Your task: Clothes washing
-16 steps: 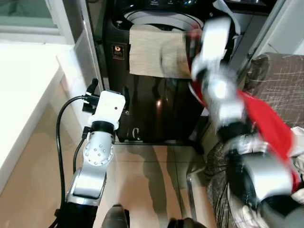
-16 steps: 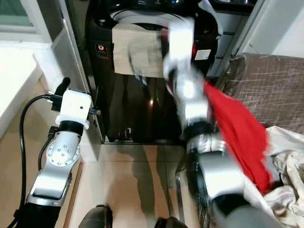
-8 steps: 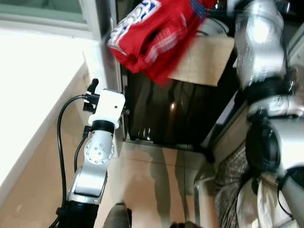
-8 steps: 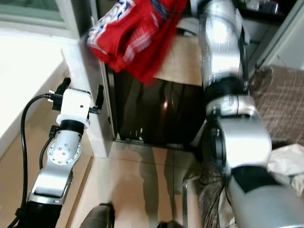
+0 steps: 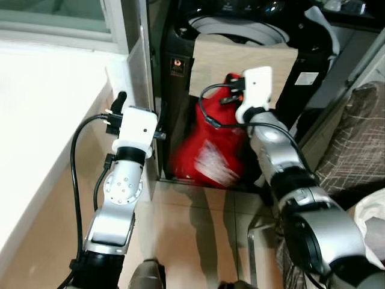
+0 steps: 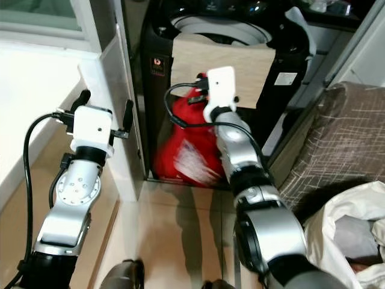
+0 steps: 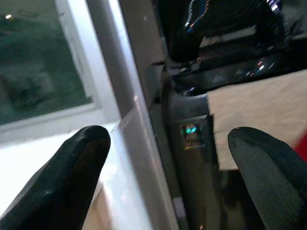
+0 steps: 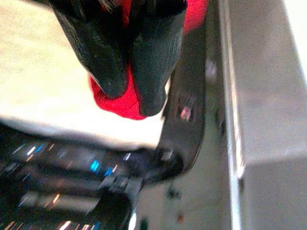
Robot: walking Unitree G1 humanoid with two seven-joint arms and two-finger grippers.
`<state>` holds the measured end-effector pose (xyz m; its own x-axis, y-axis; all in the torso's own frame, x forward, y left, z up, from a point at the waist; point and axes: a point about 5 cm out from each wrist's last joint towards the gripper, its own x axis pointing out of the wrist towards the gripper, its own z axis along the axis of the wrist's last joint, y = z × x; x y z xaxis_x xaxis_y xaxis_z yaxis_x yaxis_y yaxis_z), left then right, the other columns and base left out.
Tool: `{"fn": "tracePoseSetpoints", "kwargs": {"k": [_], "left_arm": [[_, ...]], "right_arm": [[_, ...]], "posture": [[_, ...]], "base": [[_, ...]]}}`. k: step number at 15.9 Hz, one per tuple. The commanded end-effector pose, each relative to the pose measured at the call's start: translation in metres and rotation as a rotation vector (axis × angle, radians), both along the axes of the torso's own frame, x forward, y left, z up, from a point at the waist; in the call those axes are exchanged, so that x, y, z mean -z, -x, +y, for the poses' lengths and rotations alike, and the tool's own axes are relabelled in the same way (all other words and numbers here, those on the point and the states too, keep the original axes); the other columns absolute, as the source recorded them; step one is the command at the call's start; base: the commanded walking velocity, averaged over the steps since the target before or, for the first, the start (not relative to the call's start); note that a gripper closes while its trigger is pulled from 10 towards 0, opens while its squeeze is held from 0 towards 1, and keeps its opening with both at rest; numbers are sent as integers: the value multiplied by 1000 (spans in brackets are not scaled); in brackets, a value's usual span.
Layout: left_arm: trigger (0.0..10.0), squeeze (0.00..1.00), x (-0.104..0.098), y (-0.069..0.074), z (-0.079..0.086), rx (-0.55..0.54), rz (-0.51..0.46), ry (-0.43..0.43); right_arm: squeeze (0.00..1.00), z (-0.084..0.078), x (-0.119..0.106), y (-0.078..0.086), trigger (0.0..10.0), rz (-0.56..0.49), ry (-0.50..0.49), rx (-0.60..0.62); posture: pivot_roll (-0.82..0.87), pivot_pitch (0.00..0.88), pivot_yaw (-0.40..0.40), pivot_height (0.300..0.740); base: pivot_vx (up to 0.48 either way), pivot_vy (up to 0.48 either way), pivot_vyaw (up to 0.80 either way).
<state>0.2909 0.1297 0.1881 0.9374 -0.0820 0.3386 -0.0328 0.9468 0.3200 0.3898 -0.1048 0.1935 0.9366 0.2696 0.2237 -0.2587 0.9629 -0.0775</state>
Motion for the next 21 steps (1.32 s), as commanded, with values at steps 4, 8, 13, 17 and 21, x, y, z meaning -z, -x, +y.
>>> {"fn": "tracePoseSetpoints", "kwargs": {"k": [4,8,13,17,21], "left_arm": [[10000,0,-17,0,-4,50,-61,-3],[10000,0,-19,-3,-12,117,-58,0],[10000,0,-23,-2,-17,145,-83,10],[10000,0,-48,13,-32,305,-226,23],[10000,0,-61,20,-41,367,-281,-4]], "right_arm": [[0,-13,-50,8,10000,-262,-69,88],[0,-42,-126,-5,10000,-431,-24,227],[0,-42,-243,13,10000,-730,19,216],[0,-33,-304,26,10000,-804,85,217],[0,-25,-315,19,10000,-689,259,330]], "posture": [[69,23,-59,731],[66,3,-50,731],[65,0,-47,731],[67,0,-50,731],[84,0,-55,731]], "base": [[450,0,0],[455,0,0],[458,0,0],[474,0,0],[480,0,0]]}}
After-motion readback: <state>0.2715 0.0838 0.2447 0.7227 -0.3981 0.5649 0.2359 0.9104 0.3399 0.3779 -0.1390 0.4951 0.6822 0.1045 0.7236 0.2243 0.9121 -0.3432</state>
